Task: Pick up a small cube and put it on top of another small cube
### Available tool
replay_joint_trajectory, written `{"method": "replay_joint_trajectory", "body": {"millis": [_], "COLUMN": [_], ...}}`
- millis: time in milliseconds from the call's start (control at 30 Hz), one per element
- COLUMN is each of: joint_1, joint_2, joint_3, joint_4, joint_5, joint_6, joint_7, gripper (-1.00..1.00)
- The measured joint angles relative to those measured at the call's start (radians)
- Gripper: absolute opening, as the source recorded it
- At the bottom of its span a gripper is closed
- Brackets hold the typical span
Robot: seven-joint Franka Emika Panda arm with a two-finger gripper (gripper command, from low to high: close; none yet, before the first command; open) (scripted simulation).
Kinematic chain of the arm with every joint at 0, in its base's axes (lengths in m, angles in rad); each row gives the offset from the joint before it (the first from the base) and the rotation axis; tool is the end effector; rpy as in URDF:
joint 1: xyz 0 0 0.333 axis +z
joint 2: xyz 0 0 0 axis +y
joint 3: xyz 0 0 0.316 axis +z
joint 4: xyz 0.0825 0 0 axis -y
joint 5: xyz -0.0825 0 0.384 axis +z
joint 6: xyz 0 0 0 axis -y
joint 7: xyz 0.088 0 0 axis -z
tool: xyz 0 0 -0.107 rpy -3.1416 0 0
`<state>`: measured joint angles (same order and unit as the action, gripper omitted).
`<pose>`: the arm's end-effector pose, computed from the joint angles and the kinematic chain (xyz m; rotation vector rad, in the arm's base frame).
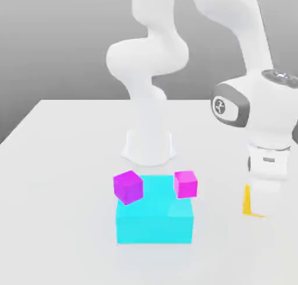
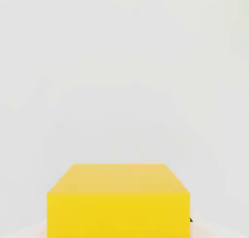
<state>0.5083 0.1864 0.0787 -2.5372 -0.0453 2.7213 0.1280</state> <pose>0.3803 0.2565 0.2039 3.0403 0.7747 0.0000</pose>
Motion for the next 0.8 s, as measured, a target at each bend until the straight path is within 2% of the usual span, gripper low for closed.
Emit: {"method": "replay_joint_trajectory", "body": {"millis": [467,600,633,800], "joint_1": [0.016,0.023,0.024,0.024], "joint_2": [0.227,0.339,0.365,0.365], "joint_3": [-0.026,-0.036,-0.039,-0.039], "joint_4": [0.506,0.569,0.573,0.573], "joint_5": [0.014,0.014,0.014,0.014], "joint_6": [-0.28,-0.23,-0.207,-0.207], "joint_7": [0.083,0.094,0.094,0.094], "gripper": [-1.0,-1.0,1.0,1.0]}}
